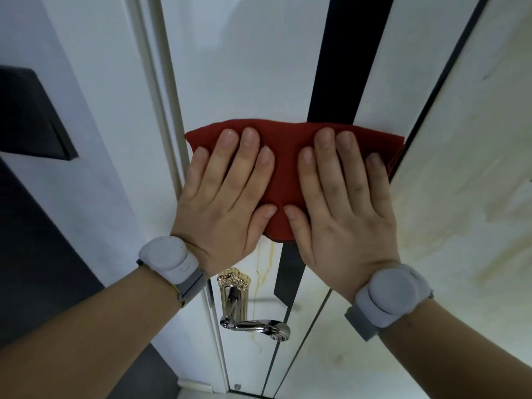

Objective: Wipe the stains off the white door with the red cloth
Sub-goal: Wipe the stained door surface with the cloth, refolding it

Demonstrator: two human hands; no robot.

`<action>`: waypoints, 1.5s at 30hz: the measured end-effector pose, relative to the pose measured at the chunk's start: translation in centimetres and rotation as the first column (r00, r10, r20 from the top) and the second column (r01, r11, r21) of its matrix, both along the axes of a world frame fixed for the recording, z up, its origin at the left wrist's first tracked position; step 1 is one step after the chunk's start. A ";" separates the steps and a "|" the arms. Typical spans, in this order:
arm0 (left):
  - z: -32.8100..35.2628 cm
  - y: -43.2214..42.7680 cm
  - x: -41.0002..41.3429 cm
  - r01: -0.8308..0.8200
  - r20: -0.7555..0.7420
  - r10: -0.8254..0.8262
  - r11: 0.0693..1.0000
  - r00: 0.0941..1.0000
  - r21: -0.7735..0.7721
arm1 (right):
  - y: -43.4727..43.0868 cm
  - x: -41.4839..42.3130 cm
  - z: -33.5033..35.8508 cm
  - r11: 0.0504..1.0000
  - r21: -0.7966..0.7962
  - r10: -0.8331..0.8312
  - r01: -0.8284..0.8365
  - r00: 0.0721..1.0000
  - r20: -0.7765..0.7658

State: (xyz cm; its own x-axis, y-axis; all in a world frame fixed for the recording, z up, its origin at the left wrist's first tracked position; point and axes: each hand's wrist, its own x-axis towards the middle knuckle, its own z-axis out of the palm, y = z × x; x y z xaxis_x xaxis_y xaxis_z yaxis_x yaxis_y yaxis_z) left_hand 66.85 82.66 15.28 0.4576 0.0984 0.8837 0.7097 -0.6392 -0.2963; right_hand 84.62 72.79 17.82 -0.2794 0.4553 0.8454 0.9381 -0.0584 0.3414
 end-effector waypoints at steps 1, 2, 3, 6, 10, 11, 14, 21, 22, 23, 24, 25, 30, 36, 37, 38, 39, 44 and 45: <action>-0.7 0.0 0.0 0.003 -0.001 -0.003 1.000 1.000 -0.001 | 0.0 0.0 -0.7 1.000 -0.004 0.001 -0.001 1.000 -0.005; -1.3 -0.1 0.0 0.003 -0.004 -0.003 1.000 1.000 -0.004 | -0.1 0.0 -1.3 1.000 -0.008 -0.004 0.004 1.000 -0.005; -2.0 -0.1 0.0 0.005 -0.006 -0.005 1.000 1.000 -0.012 | -0.2 0.0 -2.0 1.000 -0.011 -0.009 0.009 1.000 -0.006; -3.9 -0.5 -0.1 0.020 -0.013 -0.020 0.999 1.000 -0.044 | -0.3 0.2 -3.9 0.999 -0.037 -0.018 0.017 1.000 -0.001; -6.6 -0.7 -0.4 0.024 -0.043 -0.027 0.997 0.999 -0.073 | -0.4 0.4 -6.7 0.996 -0.082 -0.032 0.033 0.999 0.010; -7.2 -0.7 -0.5 0.025 -0.054 -0.029 0.997 0.998 -0.070 | -0.5 0.5 -7.3 0.995 -0.086 -0.041 0.042 0.999 0.019; -8.2 -1.1 -0.7 0.024 -0.079 -0.030 0.996 0.996 -0.083 | -0.8 0.6 -8.6 0.995 -0.089 -0.046 0.049 0.998 0.032; -6.4 -1.9 -1.8 0.012 -0.145 -0.031 0.992 0.989 -0.126 | -1.2 0.5 -7.7 0.991 -0.131 -0.007 0.007 1.000 -0.001; -5.7 -2.0 -2.0 0.008 -0.164 -0.029 0.992 0.986 -0.125 | -1.3 0.4 -7.2 0.991 -0.131 0.001 -0.002 1.000 -0.007; -4.8 -2.0 -2.1 0.004 -0.177 -0.025 0.993 0.984 -0.116 | -1.3 0.3 -6.5 0.993 -0.119 0.009 -0.010 1.000 -0.010; -3.8 -1.9 -2.1 0.002 -0.186 -0.022 0.994 0.982 -0.107 | -1.1 0.3 -5.6 0.994 -0.109 0.012 -0.013 1.000 -0.009; -2.8 -1.8 -2.0 0.002 -0.186 -0.023 0.994 0.982 -0.112 | -1.0 0.3 -4.8 0.994 -0.108 0.011 -0.013 1.000 -0.019; 5.3 -1.6 -1.8 0.005 -0.127 -0.013 0.998 0.992 -0.068 | -0.9 0.3 3.7 0.998 -0.053 0.032 -0.033 0.999 -0.013; 14.5 -1.9 -1.7 0.002 -0.078 -0.004 0.999 0.997 -0.034 | -1.1 0.3 13.4 0.999 -0.027 -0.021 0.023 0.997 0.071; 15.9 -2.0 -1.6 0.003 -0.068 -0.005 1.000 0.998 -0.031 | -1.1 0.3 14.8 0.999 -0.019 -0.027 0.028 0.997 0.078; 17.2 -2.0 -1.5 0.002 -0.056 -0.004 1.000 0.998 -0.031 | -1.0 0.3 16.1 0.999 -0.010 -0.032 0.033 0.996 0.082; 18.3 -2.1 -1.5 0.003 -0.049 -0.005 0.999 0.999 -0.037 | -0.9 0.3 17.3 0.999 -0.006 -0.032 0.032 0.996 0.082; 23.9 -2.5 -1.4 0.011 -0.042 -0.013 0.999 0.999 -0.051 | -0.6 0.3 22.9 0.999 0.031 -0.026 0.022 0.993 0.117; 24.9 -2.5 -1.4 0.011 -0.034 -0.013 0.998 0.999 -0.059 | -0.5 0.4 24.0 0.999 0.040 -0.023 0.018 0.992 0.122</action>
